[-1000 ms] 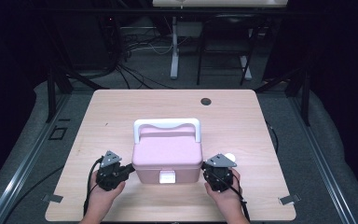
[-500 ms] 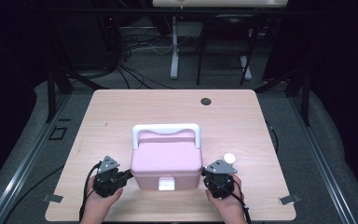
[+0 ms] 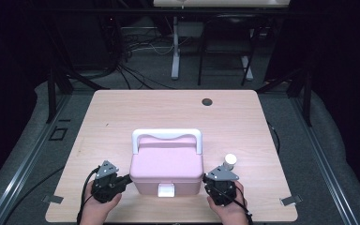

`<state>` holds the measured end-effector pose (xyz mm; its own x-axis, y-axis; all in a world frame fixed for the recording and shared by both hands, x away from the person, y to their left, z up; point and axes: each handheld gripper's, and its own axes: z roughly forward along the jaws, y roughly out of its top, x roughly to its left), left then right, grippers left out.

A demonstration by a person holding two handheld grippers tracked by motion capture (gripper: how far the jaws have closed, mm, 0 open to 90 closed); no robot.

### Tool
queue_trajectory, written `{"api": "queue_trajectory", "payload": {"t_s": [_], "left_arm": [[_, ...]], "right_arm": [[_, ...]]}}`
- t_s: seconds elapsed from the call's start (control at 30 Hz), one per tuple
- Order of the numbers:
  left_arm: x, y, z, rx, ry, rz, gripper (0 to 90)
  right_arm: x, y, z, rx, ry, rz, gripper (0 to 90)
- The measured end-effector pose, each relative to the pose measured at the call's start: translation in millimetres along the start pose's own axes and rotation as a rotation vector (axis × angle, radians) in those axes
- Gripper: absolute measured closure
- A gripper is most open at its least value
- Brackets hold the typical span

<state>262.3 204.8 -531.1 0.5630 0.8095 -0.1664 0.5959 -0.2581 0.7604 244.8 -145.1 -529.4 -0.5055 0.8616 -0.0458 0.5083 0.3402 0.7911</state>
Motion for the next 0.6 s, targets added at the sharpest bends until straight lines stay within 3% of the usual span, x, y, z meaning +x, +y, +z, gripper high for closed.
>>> {"api": "queue_trajectory", "payload": {"t_s": [0.43, 0.5, 0.6], "left_arm": [[2.6, -0.5, -1.7, 0.011, -0.031, -0.002, 90.0], [5.5, -0.5, -1.5, 0.017, -0.028, -0.029, 84.9], [11.1, -0.1, -1.9, 0.025, -0.056, -0.068, 78.3]], "right_arm": [[-1.7, -0.4, -3.4, 0.020, 0.023, 0.005, 89.9], [-3.8, 0.2, -3.1, 0.022, 0.028, 0.012, 85.4], [-9.9, -0.2, -1.9, 0.021, 0.042, 0.026, 79.5]]}}
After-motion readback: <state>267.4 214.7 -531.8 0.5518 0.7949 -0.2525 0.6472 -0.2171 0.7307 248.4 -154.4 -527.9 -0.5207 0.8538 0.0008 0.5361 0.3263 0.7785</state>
